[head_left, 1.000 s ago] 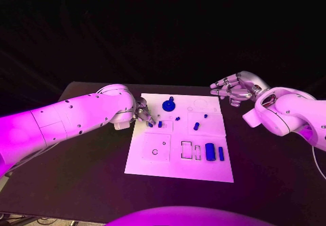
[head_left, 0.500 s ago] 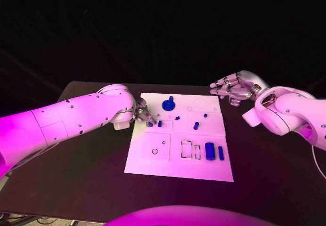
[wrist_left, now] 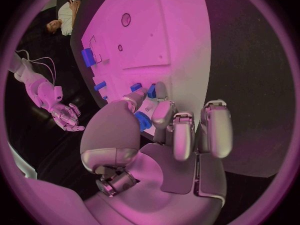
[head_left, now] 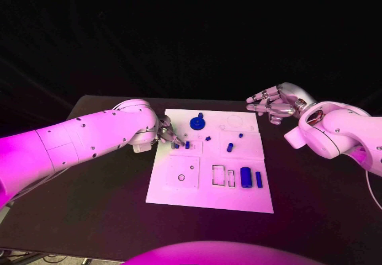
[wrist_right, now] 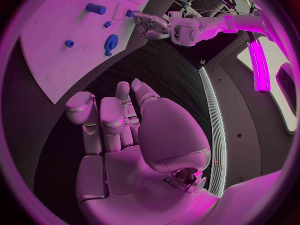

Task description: Assemble the parts on the task board

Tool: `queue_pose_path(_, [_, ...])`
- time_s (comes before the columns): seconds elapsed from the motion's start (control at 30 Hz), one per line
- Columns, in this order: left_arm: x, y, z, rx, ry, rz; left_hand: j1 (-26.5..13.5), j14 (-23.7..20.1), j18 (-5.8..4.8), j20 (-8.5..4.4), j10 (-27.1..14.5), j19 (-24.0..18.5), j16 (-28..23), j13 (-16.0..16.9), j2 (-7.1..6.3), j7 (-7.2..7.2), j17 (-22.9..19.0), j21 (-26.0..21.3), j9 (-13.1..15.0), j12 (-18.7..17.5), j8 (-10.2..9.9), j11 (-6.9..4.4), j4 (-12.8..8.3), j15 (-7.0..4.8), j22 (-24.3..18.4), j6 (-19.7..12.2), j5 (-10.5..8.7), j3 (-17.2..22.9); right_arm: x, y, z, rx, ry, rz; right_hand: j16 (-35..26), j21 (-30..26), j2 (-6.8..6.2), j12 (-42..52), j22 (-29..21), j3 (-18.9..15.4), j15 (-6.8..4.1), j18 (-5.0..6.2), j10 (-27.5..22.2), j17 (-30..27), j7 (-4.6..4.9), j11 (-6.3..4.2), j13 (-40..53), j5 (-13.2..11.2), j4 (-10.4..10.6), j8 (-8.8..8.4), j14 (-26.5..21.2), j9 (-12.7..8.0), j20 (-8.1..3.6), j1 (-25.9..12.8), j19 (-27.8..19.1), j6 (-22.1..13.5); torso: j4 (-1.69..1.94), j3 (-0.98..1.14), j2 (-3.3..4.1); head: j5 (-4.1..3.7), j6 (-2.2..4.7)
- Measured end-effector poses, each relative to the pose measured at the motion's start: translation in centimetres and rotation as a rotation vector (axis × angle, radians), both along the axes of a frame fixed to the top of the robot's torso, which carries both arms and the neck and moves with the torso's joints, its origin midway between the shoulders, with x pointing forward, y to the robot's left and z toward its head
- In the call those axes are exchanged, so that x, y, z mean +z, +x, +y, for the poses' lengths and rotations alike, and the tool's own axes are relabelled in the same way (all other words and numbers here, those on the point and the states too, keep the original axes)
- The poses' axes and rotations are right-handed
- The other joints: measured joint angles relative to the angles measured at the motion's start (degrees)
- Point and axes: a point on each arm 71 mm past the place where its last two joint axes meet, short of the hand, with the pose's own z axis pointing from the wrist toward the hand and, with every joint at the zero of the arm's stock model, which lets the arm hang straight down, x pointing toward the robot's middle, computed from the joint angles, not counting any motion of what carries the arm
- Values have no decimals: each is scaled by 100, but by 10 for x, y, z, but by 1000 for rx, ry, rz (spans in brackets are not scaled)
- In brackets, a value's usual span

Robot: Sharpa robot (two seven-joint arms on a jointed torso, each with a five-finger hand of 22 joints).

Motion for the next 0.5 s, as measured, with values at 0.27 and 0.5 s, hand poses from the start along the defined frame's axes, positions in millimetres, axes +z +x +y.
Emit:
queue_pose_path(0.27, [7,0,4,18,-27,-32,-22,0,0,0,0,0,0,27,22,-5,-1,0,-36,0,-32,0,238,0,0,36,0,-583,0,0,0,-1,0,0,-1,0,0,0,-2,0,0,0,0,-3,0,0,-2,0,0,0,0,0,0,0,0,0,3,1,-1,-8,1])
queue_pose_path(0.5, [16,1,6,34,-66,-66,-3,0,0,-21,0,-21,0,27,41,-5,-1,0,-52,0,-32,0,382,0,0,36,0,-900,0,0,0,-1,0,0,-1,0,0,0,-2,0,0,0,0,-3,0,0,-2,0,0,0,0,0,0,0,0,0,4,0,-2,-8,-1])
